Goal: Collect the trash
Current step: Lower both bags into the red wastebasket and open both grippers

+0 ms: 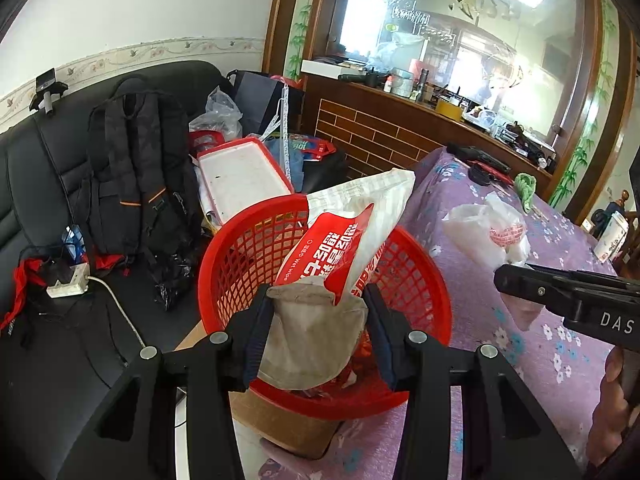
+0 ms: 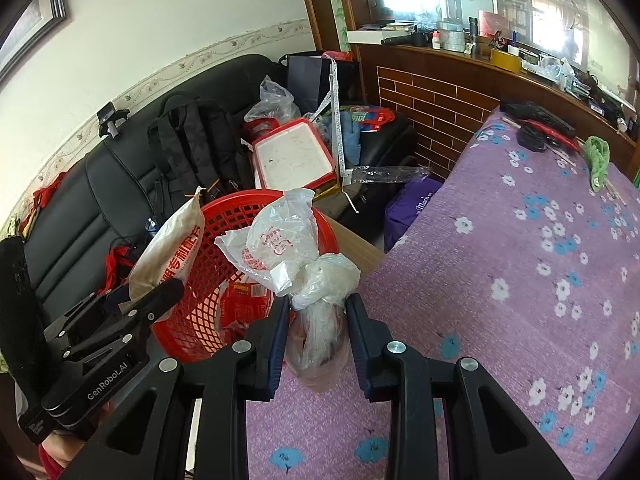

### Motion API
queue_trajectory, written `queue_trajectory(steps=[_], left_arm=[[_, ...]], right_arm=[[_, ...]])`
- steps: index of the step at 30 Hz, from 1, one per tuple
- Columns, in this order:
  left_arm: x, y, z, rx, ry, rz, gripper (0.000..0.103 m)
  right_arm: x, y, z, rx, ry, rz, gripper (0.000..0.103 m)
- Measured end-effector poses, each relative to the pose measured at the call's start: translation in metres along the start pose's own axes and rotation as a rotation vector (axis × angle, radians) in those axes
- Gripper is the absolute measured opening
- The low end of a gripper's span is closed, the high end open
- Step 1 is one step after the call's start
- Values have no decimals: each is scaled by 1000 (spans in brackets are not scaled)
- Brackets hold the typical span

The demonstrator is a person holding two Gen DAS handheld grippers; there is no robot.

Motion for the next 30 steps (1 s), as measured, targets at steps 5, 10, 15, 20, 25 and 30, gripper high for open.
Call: queue_trajectory(steps=[5, 10, 15, 20, 25, 30], left_arm=[[9, 0, 0, -1, -4, 12, 44], [13, -1, 2, -7, -4, 14, 44], [20, -4, 3, -10, -2, 19, 44], [25, -5, 4, -11, -1, 25, 44], [25, -6, 8, -20, -2, 19, 44], [27, -6, 14, -38, -9, 15, 46]], right_arm=[[9, -3, 2, 1, -7, 12, 32], [14, -4, 1, 0, -2, 15, 32], [14, -5, -1, 3, 4, 16, 32], [15, -8, 1, 3, 3, 20, 32], [16, -16, 8, -2, -17, 20, 32], [27, -27, 20, -4, -38, 33, 37]])
Point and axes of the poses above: each gripper's, at about its wrist camera, not at the fingertips, and x roughly the way its jaws point, z to its left, y to its underside, the point moved 1 cm from there along x, roughly the way its jaws point, and after that the axes turned 14 degrees about y, right-handed, at the moved point
